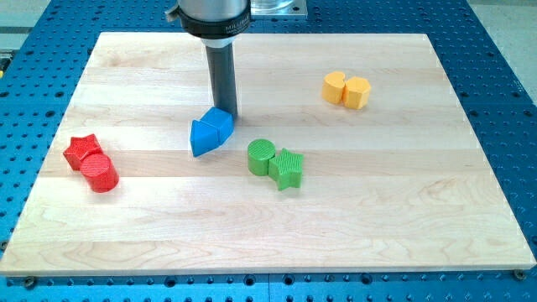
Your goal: Place the green star below the triangle
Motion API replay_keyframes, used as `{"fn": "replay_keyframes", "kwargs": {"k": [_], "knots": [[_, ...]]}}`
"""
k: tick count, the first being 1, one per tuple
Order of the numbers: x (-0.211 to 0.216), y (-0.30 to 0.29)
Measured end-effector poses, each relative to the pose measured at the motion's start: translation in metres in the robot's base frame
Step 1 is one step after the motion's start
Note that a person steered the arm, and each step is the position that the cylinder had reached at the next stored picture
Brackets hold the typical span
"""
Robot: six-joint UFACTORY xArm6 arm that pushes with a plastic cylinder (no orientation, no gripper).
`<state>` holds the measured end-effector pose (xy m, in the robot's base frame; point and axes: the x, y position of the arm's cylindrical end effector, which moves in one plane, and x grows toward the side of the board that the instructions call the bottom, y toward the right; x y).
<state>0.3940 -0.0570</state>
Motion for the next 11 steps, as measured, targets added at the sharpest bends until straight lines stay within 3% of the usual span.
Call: {"fn": "replay_keyframes", "kwargs": {"k": [1, 2, 3, 7, 8, 9, 11], "knots": [[-0.026, 0.019], [0.001, 0.139], [0.089, 0.172], [0.138, -0.017], [0.161, -0.015], [0.155, -0.046], [0.125, 0.030]]}}
